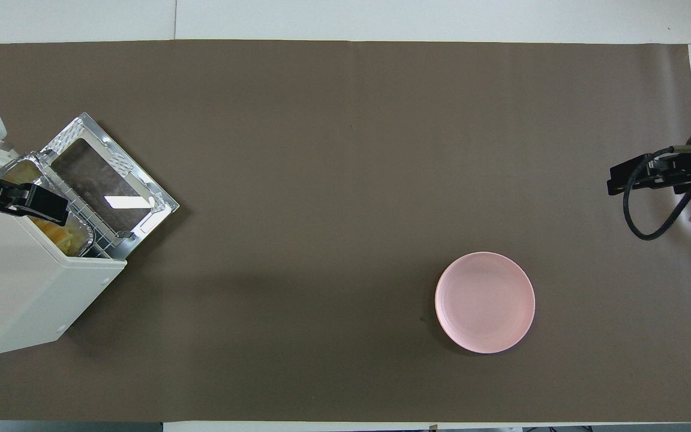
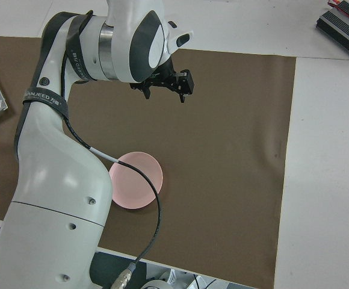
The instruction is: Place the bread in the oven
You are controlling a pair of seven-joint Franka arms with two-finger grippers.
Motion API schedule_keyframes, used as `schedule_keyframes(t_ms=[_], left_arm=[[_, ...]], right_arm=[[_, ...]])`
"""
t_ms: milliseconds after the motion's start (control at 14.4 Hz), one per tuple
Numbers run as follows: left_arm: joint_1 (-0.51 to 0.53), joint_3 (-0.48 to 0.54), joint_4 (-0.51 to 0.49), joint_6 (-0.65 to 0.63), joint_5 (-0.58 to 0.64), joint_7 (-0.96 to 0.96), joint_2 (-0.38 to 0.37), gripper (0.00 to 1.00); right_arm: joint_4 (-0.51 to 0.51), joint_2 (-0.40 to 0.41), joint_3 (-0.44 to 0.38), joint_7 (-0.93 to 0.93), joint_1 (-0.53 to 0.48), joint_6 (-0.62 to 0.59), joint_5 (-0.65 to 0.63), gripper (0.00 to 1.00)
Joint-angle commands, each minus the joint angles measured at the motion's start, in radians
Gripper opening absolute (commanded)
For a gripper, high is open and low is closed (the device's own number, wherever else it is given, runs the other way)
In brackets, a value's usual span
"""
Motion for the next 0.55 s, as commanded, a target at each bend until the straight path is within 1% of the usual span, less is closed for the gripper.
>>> schedule_keyframes(t_ms=[0, 277, 416, 485], left_arm=[[0.022, -0.011, -0.043, 0.030, -0.014, -0.001, -0.039, 1.00], [0.026, -0.009, -0.044, 0.038, -0.014, -0.001, -0.039, 1.00], [0.028, -0.006, -0.050, 0.078, -0.014, 0.000, -0.039, 1.00], [0.028, -0.005, -0.050, 0.078, -0.014, -0.001, -0.039, 1.00]], right_arm=[[-0.014, -0.017, 0.009, -0.024, -0.010, -0.008, -0.015, 1.00], [-0.014, -0.017, 0.009, -0.024, -0.010, -0.008, -0.015, 1.00], [-0.014, -0.017, 0.009, -0.024, -0.010, -0.008, -0.015, 1.00], [-0.014, -0.017, 0.009, -0.024, -0.010, -0.008, -0.015, 1.00]])
